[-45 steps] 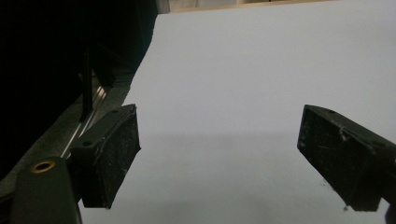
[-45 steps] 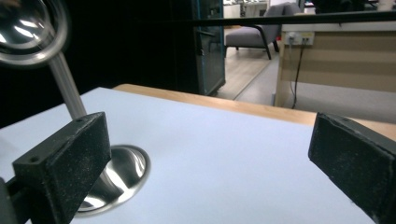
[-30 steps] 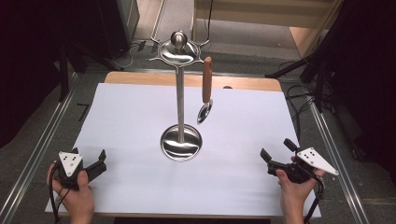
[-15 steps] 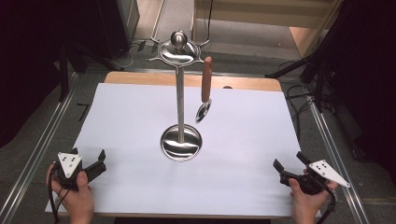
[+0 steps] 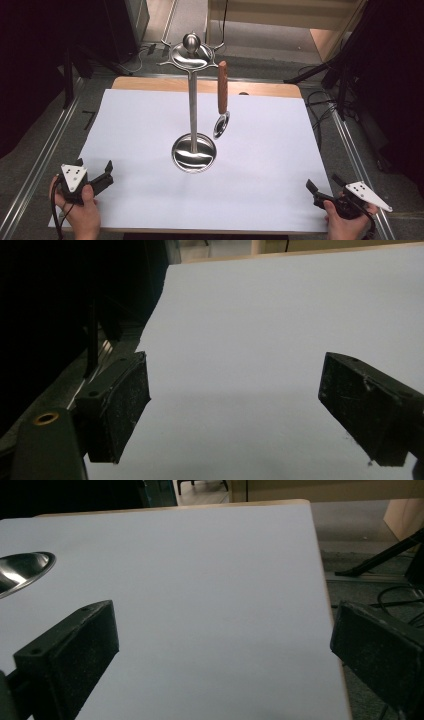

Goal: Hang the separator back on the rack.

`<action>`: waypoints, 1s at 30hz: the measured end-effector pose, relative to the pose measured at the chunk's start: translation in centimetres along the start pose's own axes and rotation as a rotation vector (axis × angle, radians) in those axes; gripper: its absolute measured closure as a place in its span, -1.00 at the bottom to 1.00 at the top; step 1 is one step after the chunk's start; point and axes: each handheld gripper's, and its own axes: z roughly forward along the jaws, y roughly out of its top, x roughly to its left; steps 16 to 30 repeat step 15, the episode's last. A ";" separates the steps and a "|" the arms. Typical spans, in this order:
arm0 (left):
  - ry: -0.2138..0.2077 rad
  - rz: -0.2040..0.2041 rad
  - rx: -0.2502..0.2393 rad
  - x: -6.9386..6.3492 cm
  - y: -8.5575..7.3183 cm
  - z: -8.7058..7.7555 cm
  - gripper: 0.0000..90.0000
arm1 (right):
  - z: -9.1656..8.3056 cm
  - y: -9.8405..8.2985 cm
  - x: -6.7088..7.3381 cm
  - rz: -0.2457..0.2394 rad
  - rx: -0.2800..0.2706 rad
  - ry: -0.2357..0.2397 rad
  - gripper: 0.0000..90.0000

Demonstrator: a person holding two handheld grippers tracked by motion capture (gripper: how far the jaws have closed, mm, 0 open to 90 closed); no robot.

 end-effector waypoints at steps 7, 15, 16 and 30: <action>-0.018 -0.015 -0.027 0.2 -0.1 -0.3 -0.69 | 0.1 -0.5 -0.2 -0.006 0.023 0.016 -1.00; -0.012 -0.010 -0.022 0.1 -0.1 -0.2 -0.69 | 0.0 -0.6 -0.6 0.030 0.006 0.038 -0.96; -0.012 -0.010 -0.022 0.1 -0.1 -0.2 -0.69 | 0.0 -0.6 -0.6 0.030 0.006 0.038 -0.96; -0.012 -0.010 -0.022 0.1 -0.1 -0.2 -0.69 | 0.0 -0.6 -0.6 0.030 0.006 0.038 -0.96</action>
